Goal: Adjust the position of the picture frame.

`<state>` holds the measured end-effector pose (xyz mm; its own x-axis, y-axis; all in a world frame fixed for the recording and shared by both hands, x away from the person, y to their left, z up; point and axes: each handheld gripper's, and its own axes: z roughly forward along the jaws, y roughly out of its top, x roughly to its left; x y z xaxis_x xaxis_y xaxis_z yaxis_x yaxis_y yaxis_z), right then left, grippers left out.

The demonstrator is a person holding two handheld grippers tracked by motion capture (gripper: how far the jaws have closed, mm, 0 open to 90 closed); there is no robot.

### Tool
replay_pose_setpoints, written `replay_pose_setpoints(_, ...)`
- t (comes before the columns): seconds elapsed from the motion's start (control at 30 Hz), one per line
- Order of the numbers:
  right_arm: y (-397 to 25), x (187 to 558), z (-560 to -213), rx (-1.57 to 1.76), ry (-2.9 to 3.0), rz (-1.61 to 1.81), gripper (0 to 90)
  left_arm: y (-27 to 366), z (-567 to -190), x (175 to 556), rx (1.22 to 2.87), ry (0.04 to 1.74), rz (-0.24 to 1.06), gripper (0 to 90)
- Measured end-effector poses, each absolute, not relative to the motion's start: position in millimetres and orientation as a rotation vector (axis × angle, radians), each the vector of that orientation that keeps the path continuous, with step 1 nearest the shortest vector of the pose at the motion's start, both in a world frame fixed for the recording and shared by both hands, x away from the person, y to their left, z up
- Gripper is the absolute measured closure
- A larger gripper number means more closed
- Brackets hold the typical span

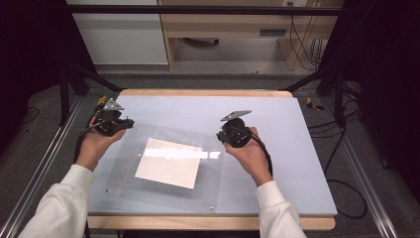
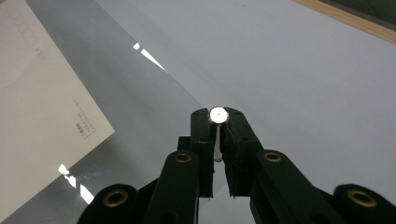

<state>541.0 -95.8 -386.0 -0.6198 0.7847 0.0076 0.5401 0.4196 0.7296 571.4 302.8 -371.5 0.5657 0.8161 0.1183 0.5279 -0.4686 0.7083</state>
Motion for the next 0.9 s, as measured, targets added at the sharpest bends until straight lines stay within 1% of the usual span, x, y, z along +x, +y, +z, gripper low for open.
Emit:
replay_pose_setpoints(0.07, -101, 541, -385, 1.145, 2.343, 1.010, 83.6, 293, -374, 573, 2.175, 1.058, 0.580, 84.9)
replay_pose_setpoints(0.17, -121, 544, -383, 1.159, 2.346, 0.974, 83.6, 277, -377, 576, 2.173, 1.048, 0.565, 84.9)
replay_pose_setpoints(0.33, -142, 546, -381, 1.177, 2.328, 0.954, 83.6, 252, -380, 577, 2.195, 1.032, 0.541, 84.8)
replay_pose_setpoints(0.53, -161, 550, -384, 1.194, 2.326, 0.946, 83.7, 236, -382, 573, 2.213, 1.021, 0.527, 84.8)
replay_pose_setpoints(0.9, -166, 556, -388, 1.211, 2.324, 0.896, 84.4, 225, -382, 566, 2.246, 1.028, 0.532, 84.8)
